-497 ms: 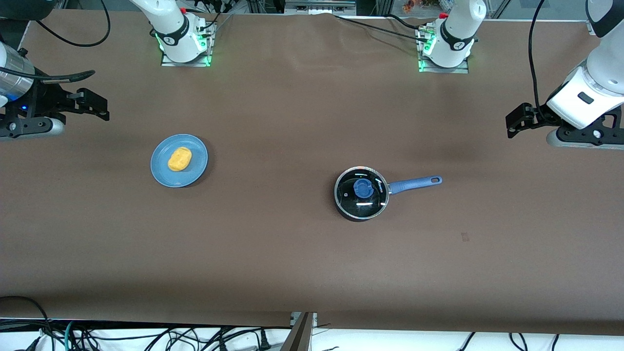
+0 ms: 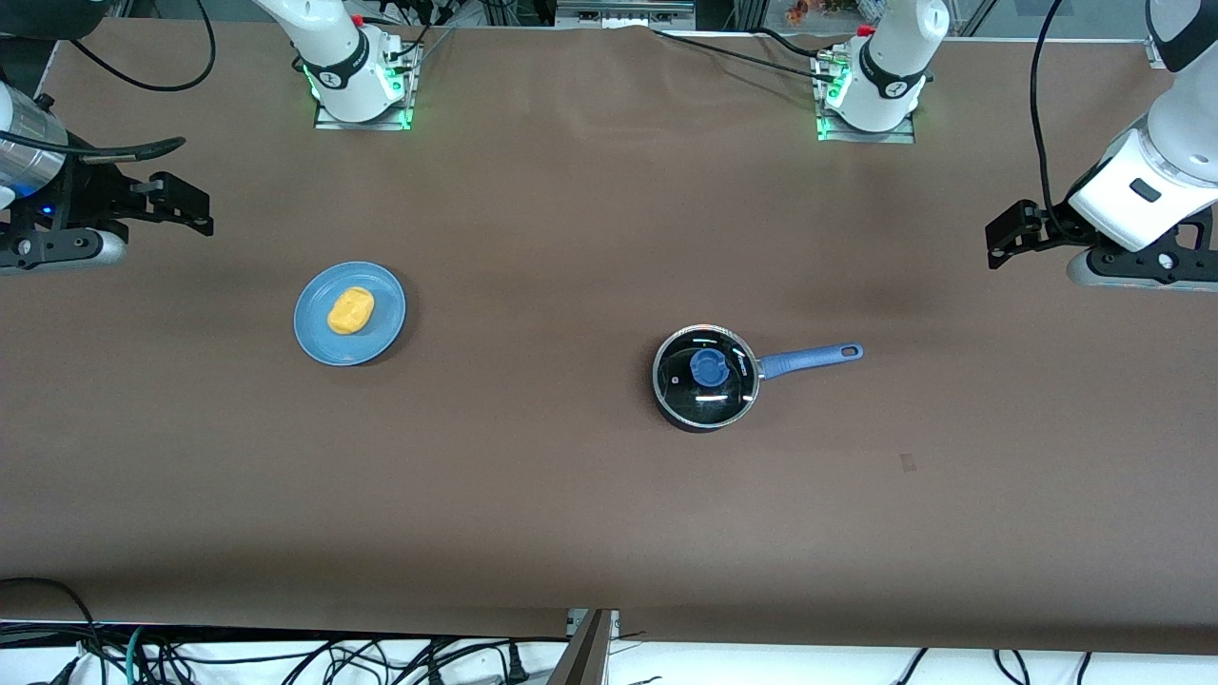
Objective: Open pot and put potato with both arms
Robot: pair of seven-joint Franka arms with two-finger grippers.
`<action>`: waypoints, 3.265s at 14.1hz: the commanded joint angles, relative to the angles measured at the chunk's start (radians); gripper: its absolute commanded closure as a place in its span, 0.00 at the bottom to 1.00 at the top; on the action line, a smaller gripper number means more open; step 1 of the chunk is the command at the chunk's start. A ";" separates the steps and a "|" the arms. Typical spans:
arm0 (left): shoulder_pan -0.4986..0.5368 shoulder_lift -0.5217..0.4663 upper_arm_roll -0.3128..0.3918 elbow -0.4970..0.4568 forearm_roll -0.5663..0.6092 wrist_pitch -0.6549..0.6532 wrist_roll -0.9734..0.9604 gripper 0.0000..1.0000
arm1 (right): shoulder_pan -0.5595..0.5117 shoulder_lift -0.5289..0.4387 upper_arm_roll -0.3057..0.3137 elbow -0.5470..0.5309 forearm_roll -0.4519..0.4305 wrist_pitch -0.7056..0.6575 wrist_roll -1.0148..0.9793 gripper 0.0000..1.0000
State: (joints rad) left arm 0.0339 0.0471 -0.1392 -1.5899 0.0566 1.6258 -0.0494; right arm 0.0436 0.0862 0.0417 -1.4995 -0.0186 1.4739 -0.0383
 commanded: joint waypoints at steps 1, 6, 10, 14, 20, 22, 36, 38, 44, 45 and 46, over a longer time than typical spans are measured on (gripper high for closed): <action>0.003 -0.003 -0.010 0.024 -0.021 -0.001 0.016 0.00 | -0.002 0.000 0.001 0.004 -0.004 0.003 0.003 0.00; -0.017 0.053 -0.028 0.047 -0.020 -0.007 0.022 0.00 | -0.002 0.006 0.001 0.010 -0.004 0.003 -0.002 0.00; -0.022 0.042 -0.037 0.073 -0.024 -0.104 0.016 0.00 | -0.004 0.006 0.000 0.012 -0.004 0.002 -0.003 0.00; -0.009 0.088 -0.034 0.080 -0.032 -0.122 0.026 0.00 | -0.002 0.006 0.001 0.012 -0.006 0.003 -0.006 0.00; -0.026 0.137 -0.046 0.022 -0.214 -0.115 -0.163 0.00 | -0.005 0.006 0.000 0.012 -0.004 0.003 -0.003 0.00; -0.037 0.192 -0.089 0.018 -0.236 -0.036 -0.254 0.00 | -0.005 0.010 0.000 0.012 -0.004 0.003 -0.003 0.00; -0.370 0.539 -0.114 -0.009 -0.008 0.523 -0.724 0.00 | 0.002 0.179 0.001 0.004 -0.017 0.062 -0.005 0.00; -0.368 0.543 -0.114 0.001 0.020 0.523 -0.739 0.00 | 0.001 0.205 0.001 0.002 -0.011 0.086 -0.005 0.00; -0.371 0.589 -0.109 0.064 0.032 0.525 -0.810 0.00 | 0.007 0.283 0.009 -0.074 -0.003 0.178 0.276 0.00; -0.368 0.594 -0.108 0.064 0.032 0.525 -0.810 0.00 | 0.008 0.282 0.012 -0.137 -0.003 0.247 0.316 0.00; -0.365 0.597 -0.108 0.064 0.034 0.526 -0.808 0.00 | 0.009 0.280 0.024 -0.193 -0.003 0.294 0.372 0.00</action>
State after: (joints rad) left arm -0.3253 0.6108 -0.2528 -1.5663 0.0583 2.1569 -0.8357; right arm 0.0500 0.3766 0.0483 -1.5821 -0.0215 1.6765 0.2359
